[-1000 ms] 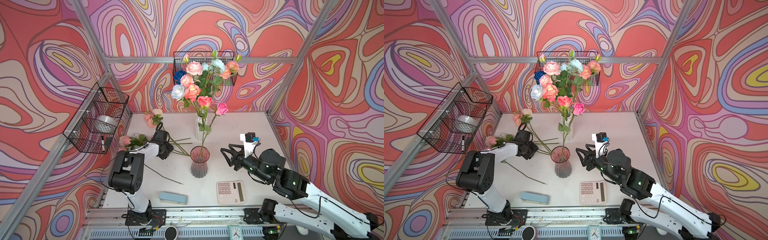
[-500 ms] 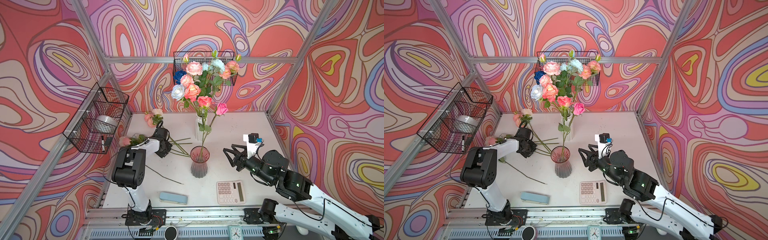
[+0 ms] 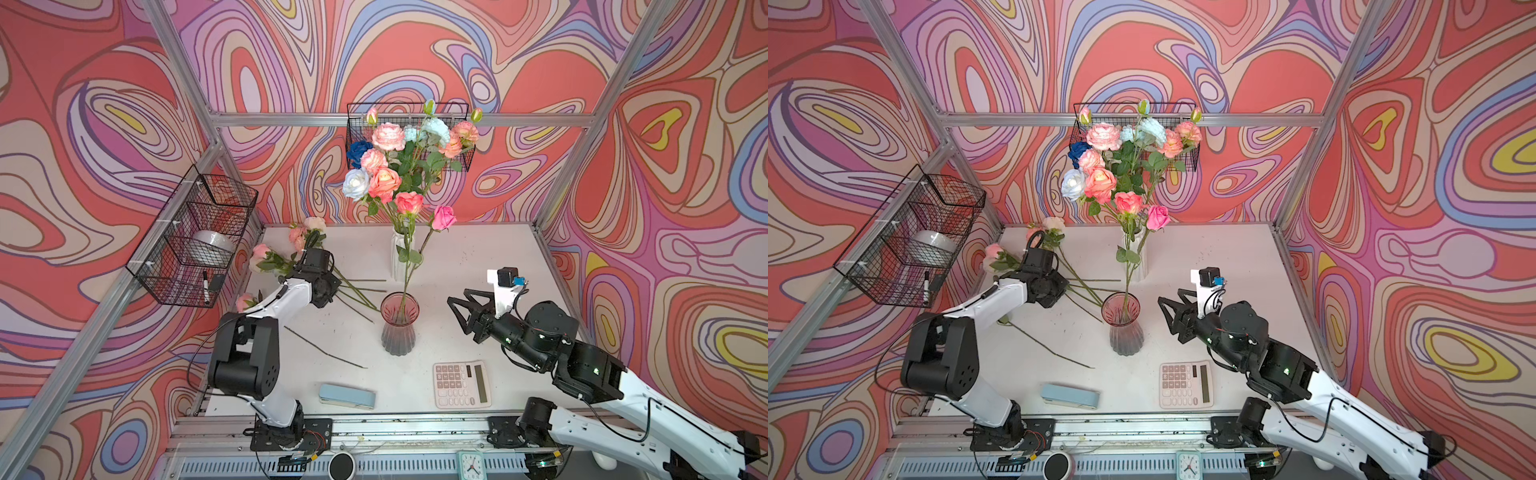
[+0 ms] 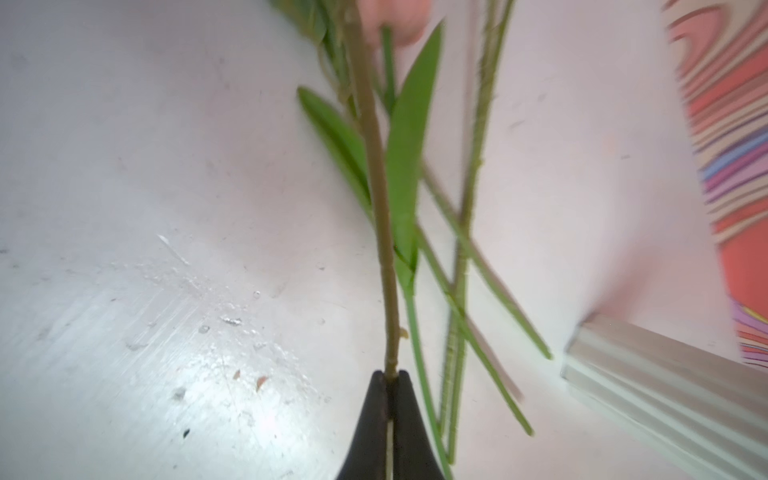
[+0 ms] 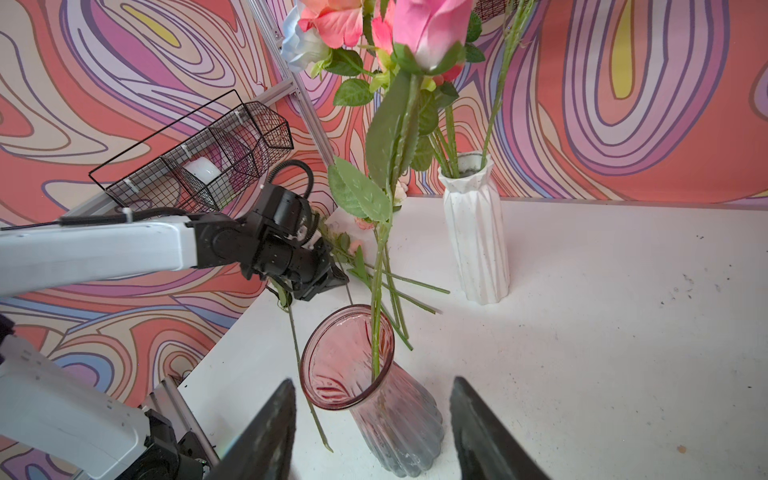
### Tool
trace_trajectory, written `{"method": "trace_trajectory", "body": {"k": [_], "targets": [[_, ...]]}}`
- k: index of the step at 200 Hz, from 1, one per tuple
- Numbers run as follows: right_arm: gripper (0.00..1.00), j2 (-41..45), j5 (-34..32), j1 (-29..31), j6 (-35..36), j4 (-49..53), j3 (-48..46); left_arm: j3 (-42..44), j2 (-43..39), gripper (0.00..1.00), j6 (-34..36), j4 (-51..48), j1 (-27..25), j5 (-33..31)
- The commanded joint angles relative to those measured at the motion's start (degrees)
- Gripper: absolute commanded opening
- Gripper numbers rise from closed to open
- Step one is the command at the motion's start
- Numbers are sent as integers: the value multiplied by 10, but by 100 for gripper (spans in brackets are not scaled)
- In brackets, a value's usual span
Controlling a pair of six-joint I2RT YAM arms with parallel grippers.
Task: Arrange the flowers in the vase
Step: 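Grasp a pink rose stem with the left gripper and lift it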
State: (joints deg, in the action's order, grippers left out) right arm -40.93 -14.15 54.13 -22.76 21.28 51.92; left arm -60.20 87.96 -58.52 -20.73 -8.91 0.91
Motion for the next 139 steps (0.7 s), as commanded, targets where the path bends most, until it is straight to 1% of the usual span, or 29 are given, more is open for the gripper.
{"method": "trace_trajectory", "body": {"k": [1, 29, 66, 93, 139], "targets": [[60, 3, -4, 3, 6, -3, -2, 11, -74, 0, 28, -13, 3, -35], [61, -3, 4, 3, 9, -4, 6, 16, -169, 0, 58, -34, 3, -36], [64, -5, 12, 3, 11, 2, 19, 18, -293, 0, 88, -54, 3, -10], [66, 1, 0, 3, 9, 11, 27, 18, -361, 0, 101, -62, 2, 42], [67, 25, -34, 3, 2, 19, 40, 31, -435, 0, 129, -41, 2, 148]]}}
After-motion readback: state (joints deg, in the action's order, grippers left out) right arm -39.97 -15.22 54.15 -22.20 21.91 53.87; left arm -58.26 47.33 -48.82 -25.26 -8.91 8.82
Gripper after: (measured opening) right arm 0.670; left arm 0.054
